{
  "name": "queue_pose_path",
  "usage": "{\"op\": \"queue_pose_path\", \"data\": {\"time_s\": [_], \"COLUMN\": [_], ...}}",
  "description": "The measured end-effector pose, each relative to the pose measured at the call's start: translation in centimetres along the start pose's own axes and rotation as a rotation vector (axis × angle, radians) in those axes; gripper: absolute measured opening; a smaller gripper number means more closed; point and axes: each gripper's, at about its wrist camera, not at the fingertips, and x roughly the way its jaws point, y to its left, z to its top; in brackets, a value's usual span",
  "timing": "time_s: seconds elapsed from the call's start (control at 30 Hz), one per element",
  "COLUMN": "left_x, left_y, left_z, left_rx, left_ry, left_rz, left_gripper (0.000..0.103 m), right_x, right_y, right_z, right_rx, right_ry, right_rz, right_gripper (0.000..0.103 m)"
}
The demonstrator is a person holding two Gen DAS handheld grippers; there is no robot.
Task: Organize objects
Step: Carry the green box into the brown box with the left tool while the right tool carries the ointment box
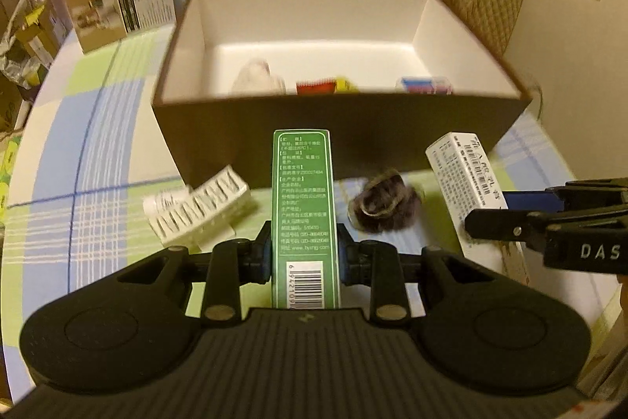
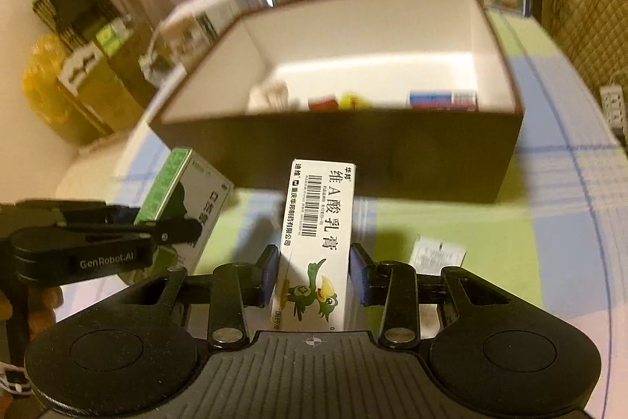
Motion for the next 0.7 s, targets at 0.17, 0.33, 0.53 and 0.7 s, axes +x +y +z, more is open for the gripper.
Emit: {"op": "queue_pose_path", "data": {"time_s": [0.17, 0.33, 0.53, 0.7], "left_x": [-1.8, -3.4, -4.2, -4.6], "left_y": [0.3, 0.1, -0.2, -0.7], "left_z": [1.2, 2.6, 4.3, 5.6], "left_rx": [-0.02, -0.028, -0.047, -0.051], "left_ry": [-0.072, -0.135, -0.179, -0.211], "left_rz": [-0.007, -0.003, 0.004, 0.021], "left_gripper": [0.026, 0.026, 0.026, 0.026], "right_x": [-1.1, -2.3, -3.1, -3.5], "right_y": [1.2, 2.0, 2.1, 2.0], "right_z": [1.1, 2.6, 4.3, 5.5], "right_rx": [-0.012, -0.007, 0.015, 0.017], "right_ry": [-0.06, -0.123, -0.182, -0.225], "right_rz": [0.021, 0.032, 0.026, 0.017], "right_gripper": [0.035, 0.035, 0.035, 0.035]}}
